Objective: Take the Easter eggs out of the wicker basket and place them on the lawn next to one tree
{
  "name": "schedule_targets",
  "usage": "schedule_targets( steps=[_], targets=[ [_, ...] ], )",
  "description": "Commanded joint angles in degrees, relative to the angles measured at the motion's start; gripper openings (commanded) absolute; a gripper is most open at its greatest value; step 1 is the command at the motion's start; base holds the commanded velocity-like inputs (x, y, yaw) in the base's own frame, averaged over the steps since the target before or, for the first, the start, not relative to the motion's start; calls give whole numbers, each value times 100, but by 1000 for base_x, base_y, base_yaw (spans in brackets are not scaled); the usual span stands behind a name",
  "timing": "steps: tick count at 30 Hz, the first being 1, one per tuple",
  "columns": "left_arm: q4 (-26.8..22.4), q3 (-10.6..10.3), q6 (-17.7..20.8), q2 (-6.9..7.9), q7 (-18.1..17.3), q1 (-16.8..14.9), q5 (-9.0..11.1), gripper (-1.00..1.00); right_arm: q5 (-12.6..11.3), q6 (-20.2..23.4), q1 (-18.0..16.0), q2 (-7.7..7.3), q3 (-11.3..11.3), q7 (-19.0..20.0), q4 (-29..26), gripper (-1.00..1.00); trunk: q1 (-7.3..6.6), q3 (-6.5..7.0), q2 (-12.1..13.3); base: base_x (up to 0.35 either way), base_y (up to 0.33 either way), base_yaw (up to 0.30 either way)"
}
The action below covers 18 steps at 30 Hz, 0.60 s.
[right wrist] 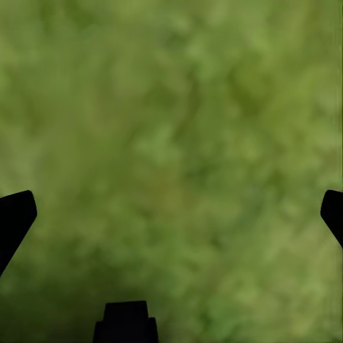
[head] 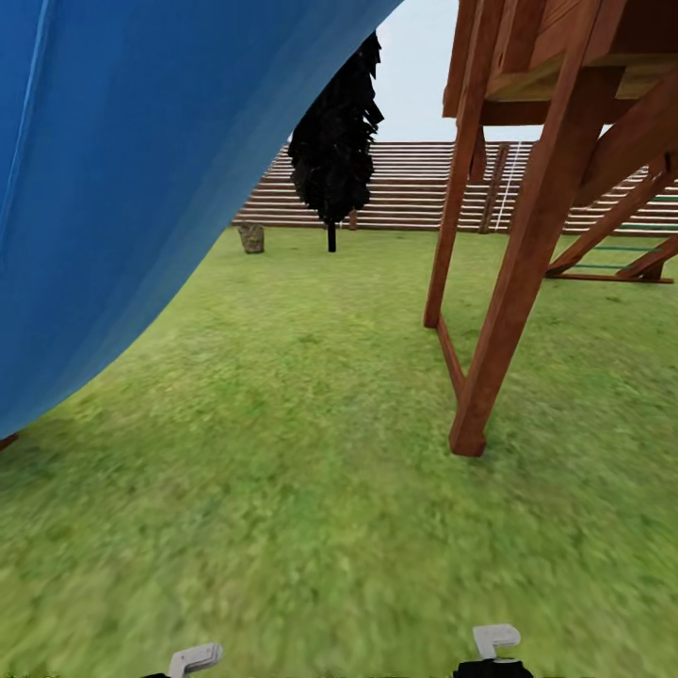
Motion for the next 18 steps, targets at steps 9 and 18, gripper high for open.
schedule_targets(
  steps=[9, 18],
  targets=[
    [0, 16, 33, -6, 5, -2, 8, 100, 26, 42, 0, 0, 11, -12, 6, 100, 197, -249, -365, 0, 0, 23],
    [0, 23, 32, -8, 5, -2, 8, 100, 26, 42, 0, 0, 3, -12, 8, 100, 395, -493, -726, 0, 0, -40]
  ],
)
